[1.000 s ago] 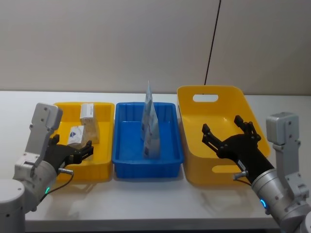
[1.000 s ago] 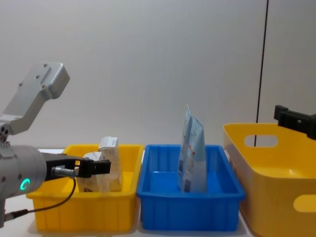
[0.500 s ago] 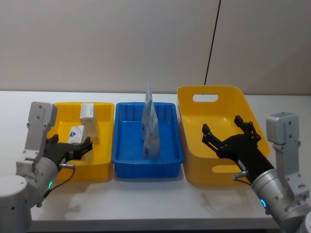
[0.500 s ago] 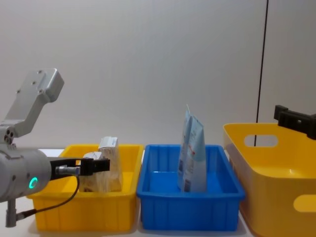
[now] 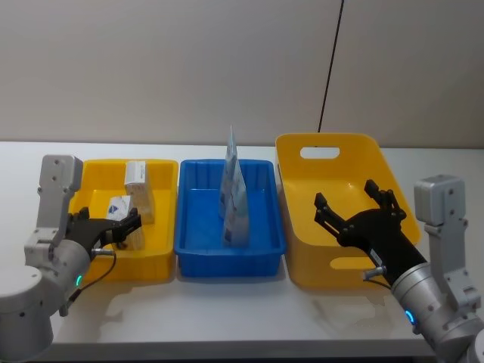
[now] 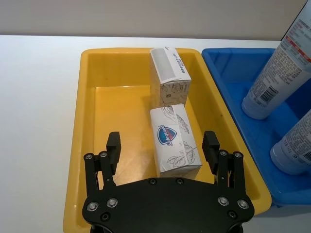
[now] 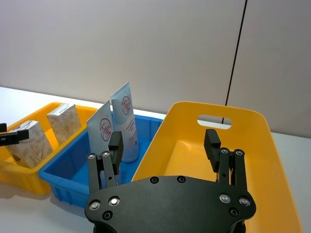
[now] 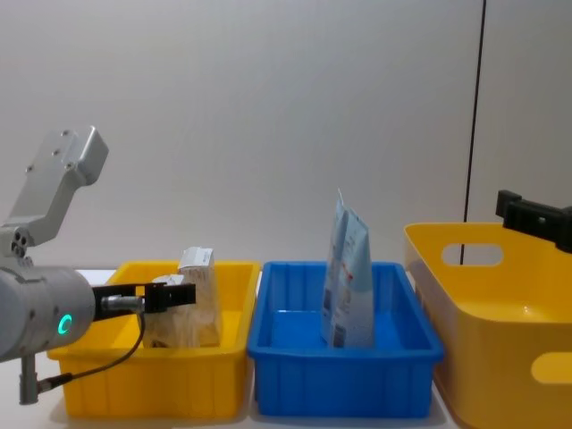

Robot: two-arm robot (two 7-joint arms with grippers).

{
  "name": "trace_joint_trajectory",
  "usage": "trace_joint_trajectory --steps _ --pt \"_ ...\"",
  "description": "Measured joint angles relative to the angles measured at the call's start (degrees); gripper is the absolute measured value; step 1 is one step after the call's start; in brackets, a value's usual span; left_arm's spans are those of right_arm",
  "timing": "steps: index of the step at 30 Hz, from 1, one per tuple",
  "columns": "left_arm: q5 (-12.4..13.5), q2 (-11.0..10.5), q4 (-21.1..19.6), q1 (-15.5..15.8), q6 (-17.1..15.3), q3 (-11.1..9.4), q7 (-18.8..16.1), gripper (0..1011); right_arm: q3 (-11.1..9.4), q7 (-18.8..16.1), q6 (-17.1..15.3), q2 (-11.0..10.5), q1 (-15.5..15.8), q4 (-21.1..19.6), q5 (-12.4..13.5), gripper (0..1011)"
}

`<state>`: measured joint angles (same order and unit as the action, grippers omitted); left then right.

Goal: Bimanual collaborative sorting of washing and personal care products

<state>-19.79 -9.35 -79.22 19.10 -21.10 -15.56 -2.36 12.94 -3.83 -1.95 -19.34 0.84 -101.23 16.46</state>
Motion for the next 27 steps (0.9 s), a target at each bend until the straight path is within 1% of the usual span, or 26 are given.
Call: trace_joint_trajectory --steps 7,16,20,23,24,25,26,27 --pt "-0.13 0.17 0.39 0.41 -1.47 0.26 0.50 1001 0.00 0.00 0.00 0.00 0.00 0.00 0.00 1002" --pt "0.04 -0.30 0.54 1.03 -3.41 0.07 1.64 1002 0.00 0.00 0.00 0.00 0.00 0.00 0.00 1002" --pt "0.25 -0.48 0.59 1.23 -3.98 -0.02 2.01 929 0.00 0.00 0.00 0.00 0.00 0.00 0.00 1002" --pt "0.35 -0.56 0.61 1.34 -4.24 -0.07 2.17 848 0.00 0.00 0.00 0.00 0.00 0.00 0.00 1002" --pt "0.35 -0.56 0.61 1.34 -4.24 -0.07 2.17 848 0.00 0.00 0.00 0.00 0.00 0.00 0.00 1002" --pt "0.39 -0.60 0.62 1.37 -4.35 -0.09 2.25 793 0.00 0.00 0.00 0.00 0.00 0.00 0.00 1002" --pt "0.41 -0.61 0.63 1.39 -4.41 -0.09 2.29 782 0.00 0.00 0.00 0.00 0.00 0.00 0.00 1002" --pt "0.43 -0.64 0.64 1.41 -4.50 -0.11 2.34 738 0.00 0.00 0.00 0.00 0.00 0.00 0.00 1002"
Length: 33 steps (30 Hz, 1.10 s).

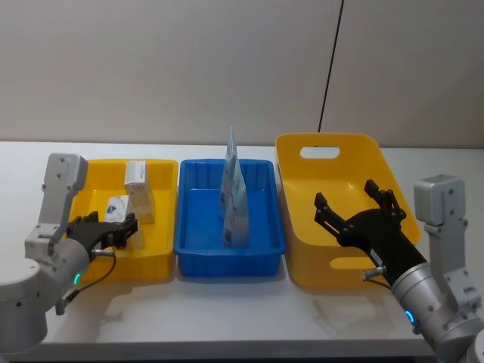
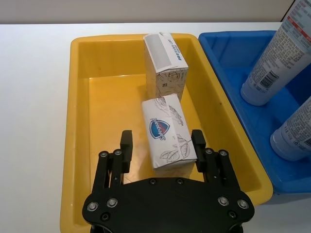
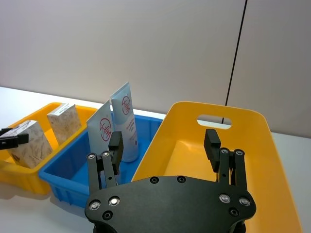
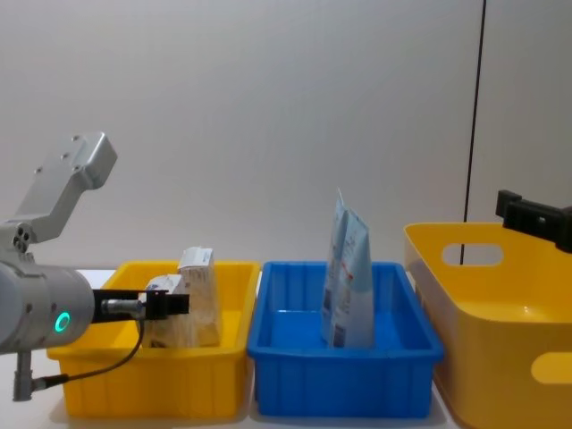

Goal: Bimanual collaborative sorting of washing and personal care products

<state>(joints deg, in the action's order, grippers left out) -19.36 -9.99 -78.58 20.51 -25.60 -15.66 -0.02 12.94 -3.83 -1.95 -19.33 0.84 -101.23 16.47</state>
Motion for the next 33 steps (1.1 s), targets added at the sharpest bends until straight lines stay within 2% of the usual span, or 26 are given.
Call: trace_joint_trajectory --steps 10,25,33 --pt "0.13 -0.11 0.04 0.15 -0.42 -0.06 0.26 431 0.00 0.00 0.00 0.00 0.00 0.00 0.00 1002" --pt "0.31 -0.24 -0.02 0.20 -0.61 -0.11 0.48 378 0.00 0.00 0.00 0.00 0.00 0.00 0.00 1002" --pt "1.36 -2.11 -2.48 0.06 -0.25 -1.03 2.49 378 0.00 0.00 0.00 0.00 0.00 0.00 0.00 1002"
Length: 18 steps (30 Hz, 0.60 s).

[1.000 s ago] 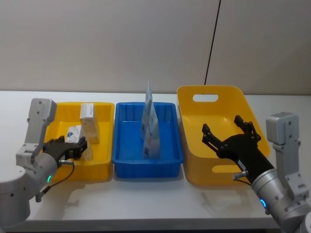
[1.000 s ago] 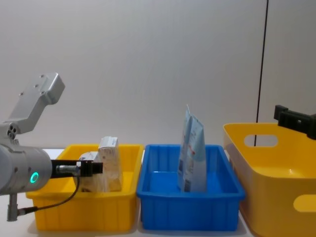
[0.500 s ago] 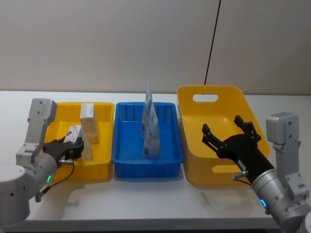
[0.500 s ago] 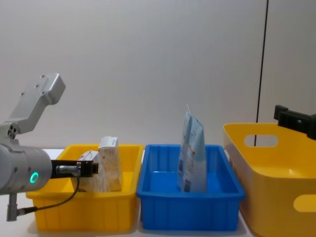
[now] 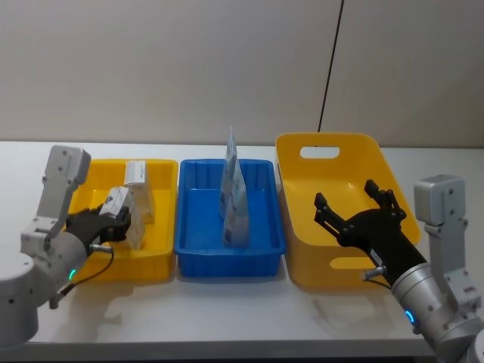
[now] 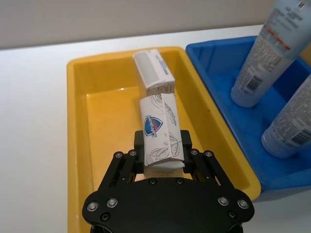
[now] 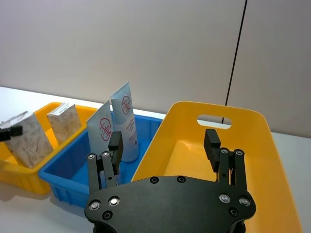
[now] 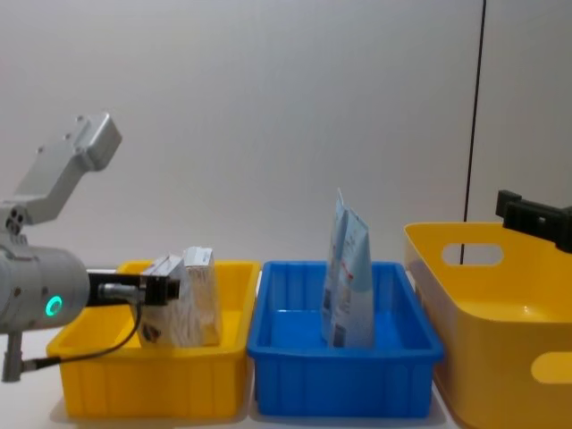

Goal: Bimanual collaborative sorting of washing and personal care products

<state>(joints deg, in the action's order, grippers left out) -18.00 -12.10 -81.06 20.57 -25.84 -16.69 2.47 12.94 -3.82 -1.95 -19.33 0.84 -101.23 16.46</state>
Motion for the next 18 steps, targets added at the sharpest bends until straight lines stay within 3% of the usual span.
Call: trace_joint_trajectory --steps 18 --pt "3.44 -7.64 -8.59 1.09 4.89 -2.69 9.32 378 0.00 0.00 0.00 0.00 0.00 0.00 0.00 1002"
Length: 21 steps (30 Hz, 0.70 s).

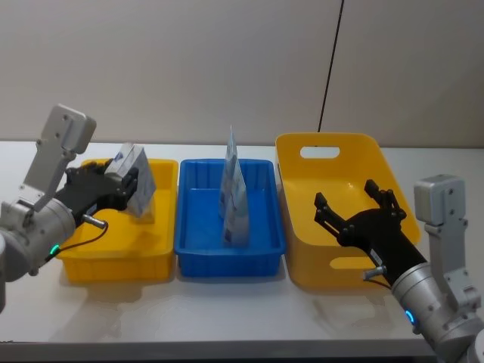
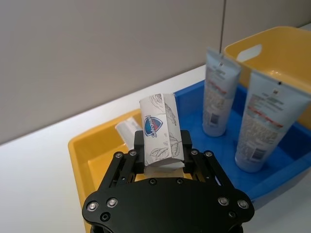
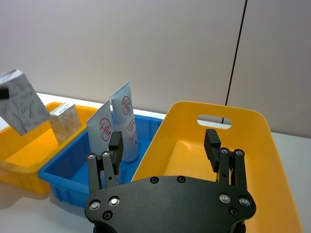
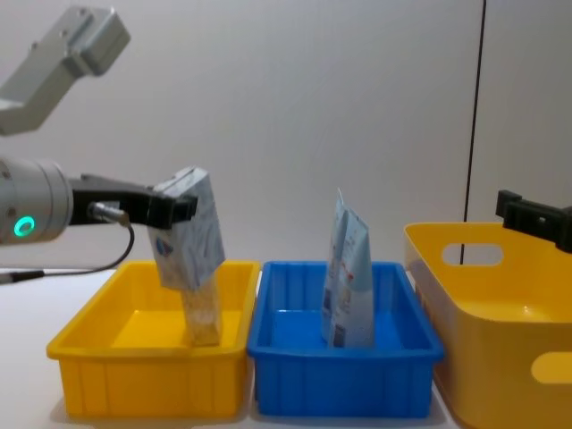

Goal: Bimanual collaborative sorting of washing and personal care products

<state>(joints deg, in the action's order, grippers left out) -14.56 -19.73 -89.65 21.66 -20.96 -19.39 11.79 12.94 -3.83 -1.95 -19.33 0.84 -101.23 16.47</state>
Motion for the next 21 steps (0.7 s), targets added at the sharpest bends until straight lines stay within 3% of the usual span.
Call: trace_joint_trajectory --steps 11,21 --pt "0.07 -4.06 -3.29 1.02 3.63 -1.18 7.67 378 0.00 0.00 0.00 0.00 0.00 0.00 0.00 1002" --pt "-1.54 -7.66 -5.41 1.92 6.41 -2.48 15.08 378 0.00 0.00 0.00 0.00 0.00 0.00 0.00 1002"
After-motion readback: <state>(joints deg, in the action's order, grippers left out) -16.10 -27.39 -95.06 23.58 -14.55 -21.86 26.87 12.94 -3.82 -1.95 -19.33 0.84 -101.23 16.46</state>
